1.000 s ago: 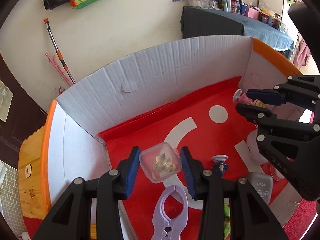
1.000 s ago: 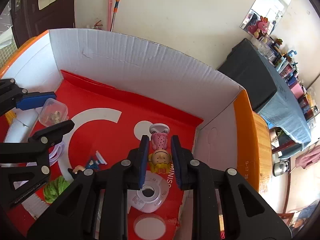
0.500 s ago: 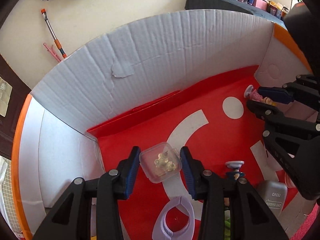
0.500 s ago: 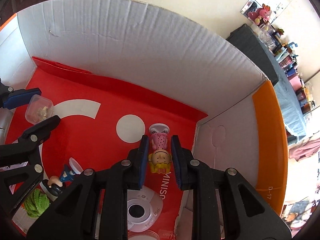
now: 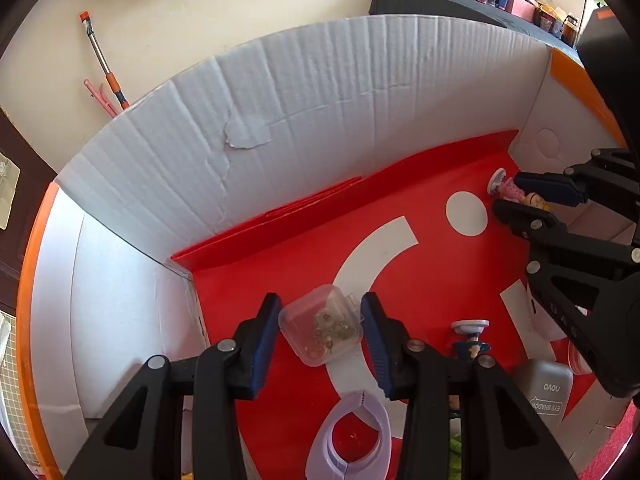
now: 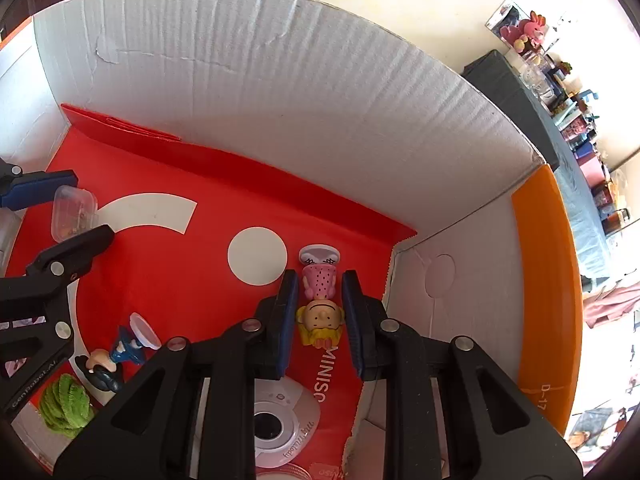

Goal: Organize objects
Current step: 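Lower the clear box and pink doll onto the red sheet and open both tools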

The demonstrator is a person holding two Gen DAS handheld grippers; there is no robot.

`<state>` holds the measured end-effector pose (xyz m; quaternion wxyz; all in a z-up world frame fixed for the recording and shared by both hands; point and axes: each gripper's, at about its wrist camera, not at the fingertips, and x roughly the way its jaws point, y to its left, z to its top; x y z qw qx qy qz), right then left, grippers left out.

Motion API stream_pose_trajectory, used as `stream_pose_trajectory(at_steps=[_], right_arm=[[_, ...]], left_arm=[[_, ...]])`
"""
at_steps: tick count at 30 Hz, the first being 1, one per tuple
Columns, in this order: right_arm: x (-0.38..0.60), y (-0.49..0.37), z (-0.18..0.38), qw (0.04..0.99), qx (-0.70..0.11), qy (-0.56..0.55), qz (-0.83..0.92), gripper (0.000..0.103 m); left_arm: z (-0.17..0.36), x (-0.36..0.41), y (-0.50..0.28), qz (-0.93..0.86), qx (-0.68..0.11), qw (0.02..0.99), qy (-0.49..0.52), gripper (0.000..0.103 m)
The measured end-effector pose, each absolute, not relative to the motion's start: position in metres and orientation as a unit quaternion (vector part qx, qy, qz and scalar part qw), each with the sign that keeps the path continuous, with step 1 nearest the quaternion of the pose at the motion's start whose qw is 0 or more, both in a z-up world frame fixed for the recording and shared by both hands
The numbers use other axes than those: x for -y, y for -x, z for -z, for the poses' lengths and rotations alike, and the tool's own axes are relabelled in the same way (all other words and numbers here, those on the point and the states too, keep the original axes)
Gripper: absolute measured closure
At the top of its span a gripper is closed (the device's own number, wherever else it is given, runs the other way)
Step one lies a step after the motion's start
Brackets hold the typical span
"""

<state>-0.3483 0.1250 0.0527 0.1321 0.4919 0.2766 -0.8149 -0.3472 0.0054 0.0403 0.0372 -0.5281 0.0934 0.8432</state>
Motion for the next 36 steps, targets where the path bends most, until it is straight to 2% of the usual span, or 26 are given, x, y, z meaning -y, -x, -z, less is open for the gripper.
stream_pose_trajectory(at_steps=[36], right_arm=[[-0.133,0.348,-0.057,0.129,-0.282,-0.490,0.815,0.081]], left_arm=[[-0.047,-0.014,0.341,-0.849,-0.100,0.031,0.517,0.053]])
